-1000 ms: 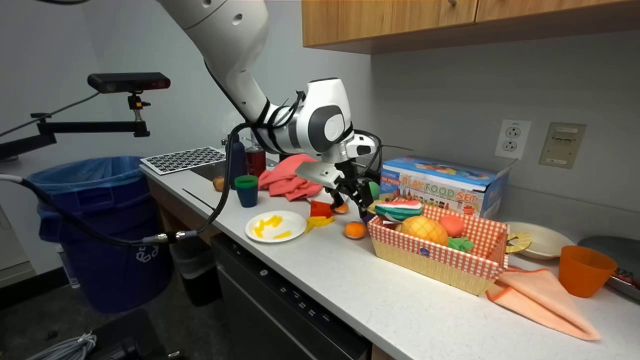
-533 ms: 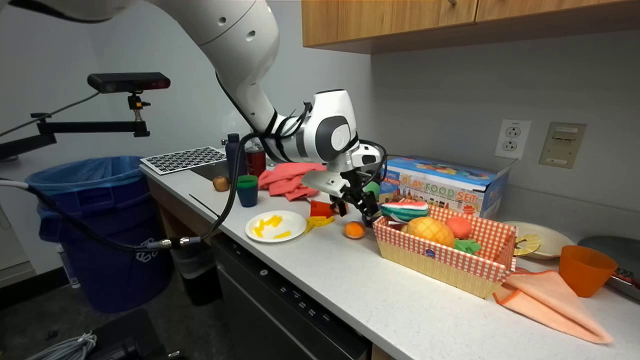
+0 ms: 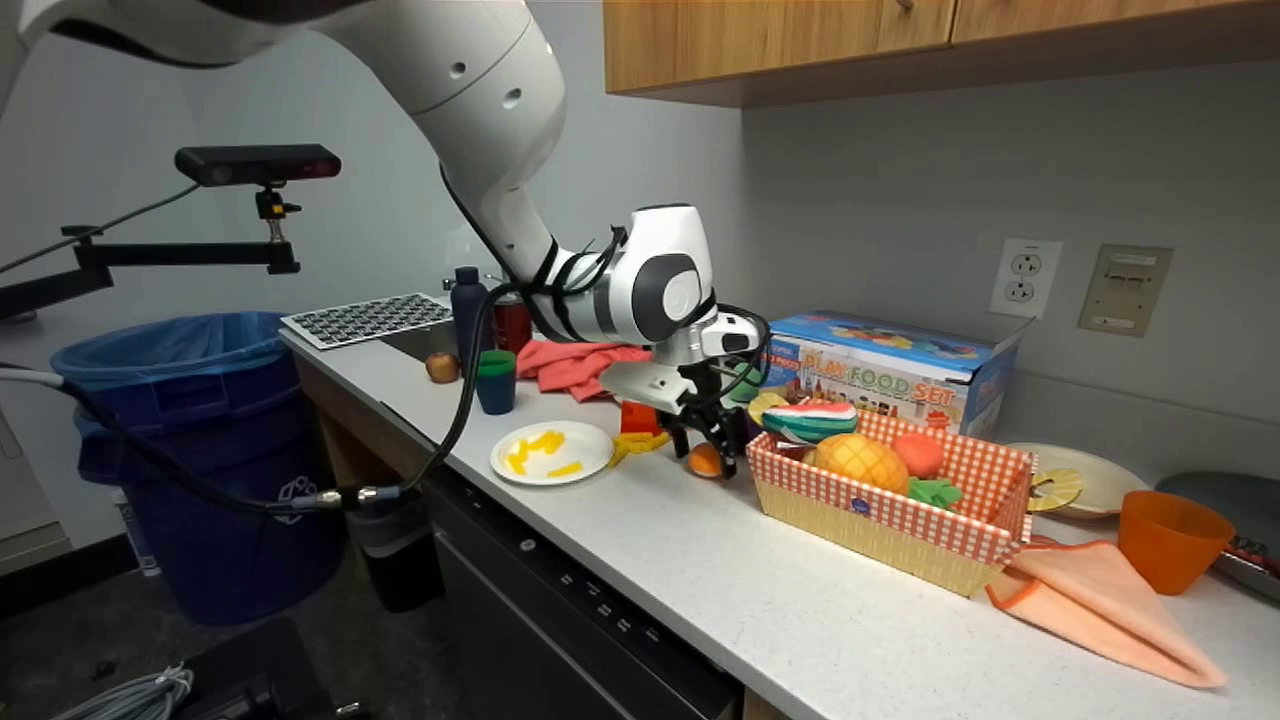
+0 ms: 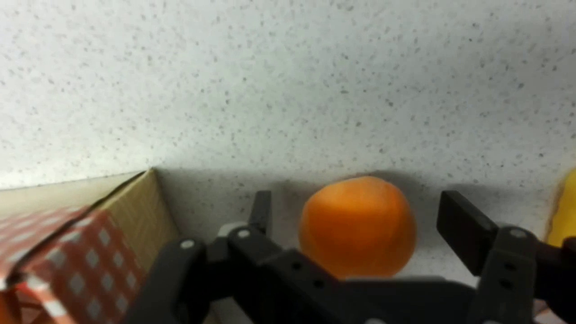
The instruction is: Put the plush toys inside the basket
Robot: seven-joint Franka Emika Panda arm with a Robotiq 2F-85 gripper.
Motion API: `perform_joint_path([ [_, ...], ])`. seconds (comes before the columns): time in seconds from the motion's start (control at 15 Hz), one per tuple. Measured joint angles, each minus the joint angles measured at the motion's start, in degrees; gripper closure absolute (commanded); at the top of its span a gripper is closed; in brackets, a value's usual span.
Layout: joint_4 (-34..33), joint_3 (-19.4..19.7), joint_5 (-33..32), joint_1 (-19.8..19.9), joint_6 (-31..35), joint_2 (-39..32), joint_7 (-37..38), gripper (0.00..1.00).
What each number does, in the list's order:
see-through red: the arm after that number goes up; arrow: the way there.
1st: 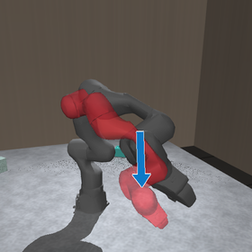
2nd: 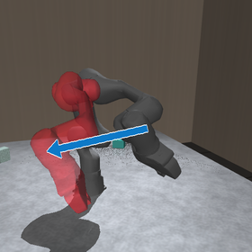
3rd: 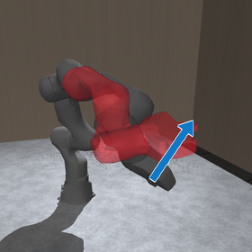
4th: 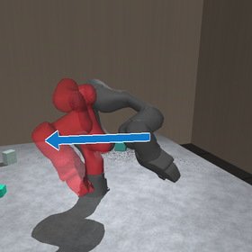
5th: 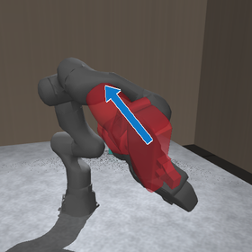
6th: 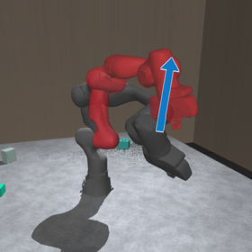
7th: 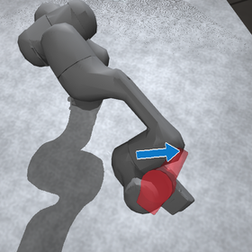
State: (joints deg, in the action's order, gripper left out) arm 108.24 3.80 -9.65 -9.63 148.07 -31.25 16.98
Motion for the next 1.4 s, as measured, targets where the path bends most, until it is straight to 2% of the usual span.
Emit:
perform_joint_path([
  [0.27,-0.6,0.2,0.0,0.0,0.0,-0.5,0.0,0.70],
  [0.53,-0.9,0.2,0.0,-0.2,-0.1,-0.4,0.0,0.96],
  [0.73,-0.5,-0.7,0.1,-0.3,-2.2,1.6,-0.4,0.96],
  [1.0,1.1,-2.0,0.1,-0.3,-4.0,7.7,-1.0,0.95],
  [1.4,1.6,1.5,-2.0,1.1,-2.5,14.7,1.4,0.95],
])
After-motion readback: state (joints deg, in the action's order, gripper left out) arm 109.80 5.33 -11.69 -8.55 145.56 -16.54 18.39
